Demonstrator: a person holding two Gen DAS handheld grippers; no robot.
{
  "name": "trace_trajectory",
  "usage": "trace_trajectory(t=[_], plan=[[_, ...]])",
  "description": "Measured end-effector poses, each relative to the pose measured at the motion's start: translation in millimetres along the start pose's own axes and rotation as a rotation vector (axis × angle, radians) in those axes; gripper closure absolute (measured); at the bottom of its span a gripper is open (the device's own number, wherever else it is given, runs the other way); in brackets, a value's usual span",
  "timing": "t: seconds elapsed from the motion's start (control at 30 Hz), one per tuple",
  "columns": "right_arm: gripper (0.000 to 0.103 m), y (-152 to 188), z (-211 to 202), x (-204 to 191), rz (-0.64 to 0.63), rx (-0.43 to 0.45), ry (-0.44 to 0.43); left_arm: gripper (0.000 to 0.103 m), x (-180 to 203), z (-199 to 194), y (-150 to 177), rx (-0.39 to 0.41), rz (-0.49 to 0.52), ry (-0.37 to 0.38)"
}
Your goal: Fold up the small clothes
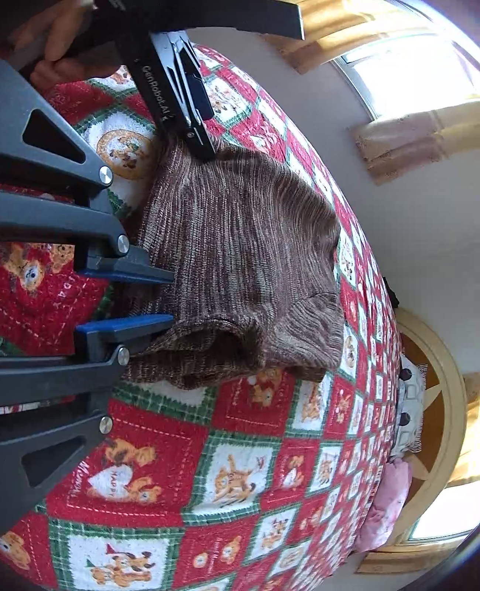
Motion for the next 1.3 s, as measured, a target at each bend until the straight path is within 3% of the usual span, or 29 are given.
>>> trace_trajectory(t=[0.2, 0.23, 0.33, 0.37, 0.5, 0.8, 0.87, 1.1, 1.3], plan=[[0.083, 22.6, -35.4, -13.9, 0.164, 0.041, -0.052, 0.027, -2.7, -29.3, 12.6, 0.027, 0.021, 0.012], [0.076, 26.3, -42.1, -15.3, 0.188, 0.05, -0.049, 0.026, -3.9, -35.5, 16.5, 0.024, 0.018, 0.027], [0.034, 38.8, -66.9, -18.4, 0.264, 0.102, -0.026, 0.025, -1.5, -53.5, 25.5, 0.04, 0.042, 0.057], [0.032, 42.5, -80.1, -19.2, 0.29, 0.138, -0.018, 0.022, -1.9, -62.4, 28.3, 0.058, 0.058, 0.05], [0.032, 45.3, -115.6, -25.9, 0.308, 0.205, 0.026, 0.002, -8.1, -102.5, 30.5, 0.145, 0.06, 0.04], [0.031, 32.7, -233.9, -71.2, 0.227, 0.456, 0.119, 0.0, -31.0, -196.3, 21.1, 0.385, 0.071, -0.013], [0.021, 31.2, -256.1, -83.3, 0.204, 0.493, 0.152, 0.0, -38.7, -212.4, 20.4, 0.418, 0.054, -0.007], [0.017, 29.0, -305.4, -117.7, 0.126, 0.586, 0.193, 0.0, -51.6, -248.4, 18.4, 0.439, -0.003, 0.083], [0.017, 30.9, -324.0, -132.0, 0.063, 0.68, 0.248, 0.0, -49.8, -261.3, 23.6, 0.471, 0.002, 0.078]])
Point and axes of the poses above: each gripper's, at about its wrist camera, not at the fingertips, and z roughly the way its jaws point, x to its right, y to its underside, the point moved 5 cm from there along z, roughly the way its jaws point, and after that the axes turned 10 degrees about -y, right-handed, at the moved point
